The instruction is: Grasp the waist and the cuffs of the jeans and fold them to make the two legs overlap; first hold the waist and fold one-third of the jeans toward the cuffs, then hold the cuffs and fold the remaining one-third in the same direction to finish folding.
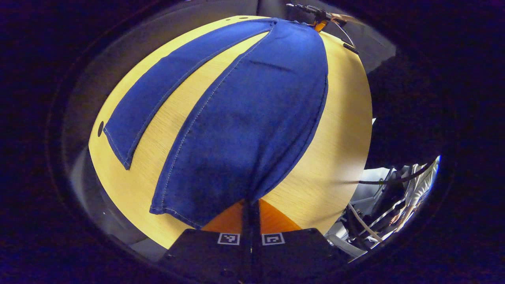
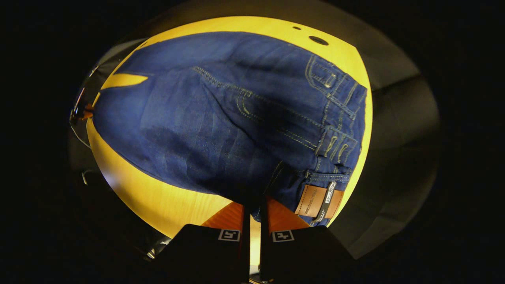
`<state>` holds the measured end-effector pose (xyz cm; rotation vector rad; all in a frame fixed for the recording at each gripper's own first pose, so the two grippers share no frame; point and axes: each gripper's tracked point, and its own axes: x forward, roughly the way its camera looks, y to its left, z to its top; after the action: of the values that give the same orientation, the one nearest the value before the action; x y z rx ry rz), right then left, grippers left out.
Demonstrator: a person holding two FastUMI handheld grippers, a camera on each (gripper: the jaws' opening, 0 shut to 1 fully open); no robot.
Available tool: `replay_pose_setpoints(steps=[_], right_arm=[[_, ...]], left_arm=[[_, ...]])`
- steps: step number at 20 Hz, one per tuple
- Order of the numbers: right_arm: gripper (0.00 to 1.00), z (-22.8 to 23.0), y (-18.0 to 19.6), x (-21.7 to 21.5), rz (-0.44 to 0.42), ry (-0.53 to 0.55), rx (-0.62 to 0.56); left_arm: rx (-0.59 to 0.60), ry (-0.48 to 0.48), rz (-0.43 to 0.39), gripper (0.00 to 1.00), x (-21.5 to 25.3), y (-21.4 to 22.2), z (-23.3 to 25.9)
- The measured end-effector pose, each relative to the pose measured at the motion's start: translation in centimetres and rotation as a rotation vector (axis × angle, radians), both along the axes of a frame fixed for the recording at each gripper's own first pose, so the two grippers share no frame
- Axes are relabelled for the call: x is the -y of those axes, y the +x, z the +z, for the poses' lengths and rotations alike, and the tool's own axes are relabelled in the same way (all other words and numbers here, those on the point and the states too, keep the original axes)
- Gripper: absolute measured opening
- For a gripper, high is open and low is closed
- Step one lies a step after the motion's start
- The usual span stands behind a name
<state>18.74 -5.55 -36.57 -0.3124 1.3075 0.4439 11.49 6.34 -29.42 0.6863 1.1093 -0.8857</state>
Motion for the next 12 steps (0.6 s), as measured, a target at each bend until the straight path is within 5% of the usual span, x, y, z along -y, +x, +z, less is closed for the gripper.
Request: replay_pose_setpoints(steps=[6, 12], right_arm=[[0.14, 8.6, 5.1, -2.2, -0.209, 0.253, 0.163], [0.13, 14.8, 16.6, -4.6, -0.363, 0.383, 0.357]], left_arm=[[0.036, -0.193, 0.201, 0.06, -0.1, 4.9, 6.9], [0.081, -0.339, 0.565, 0.06, -1.1, 16.4, 13.8]])
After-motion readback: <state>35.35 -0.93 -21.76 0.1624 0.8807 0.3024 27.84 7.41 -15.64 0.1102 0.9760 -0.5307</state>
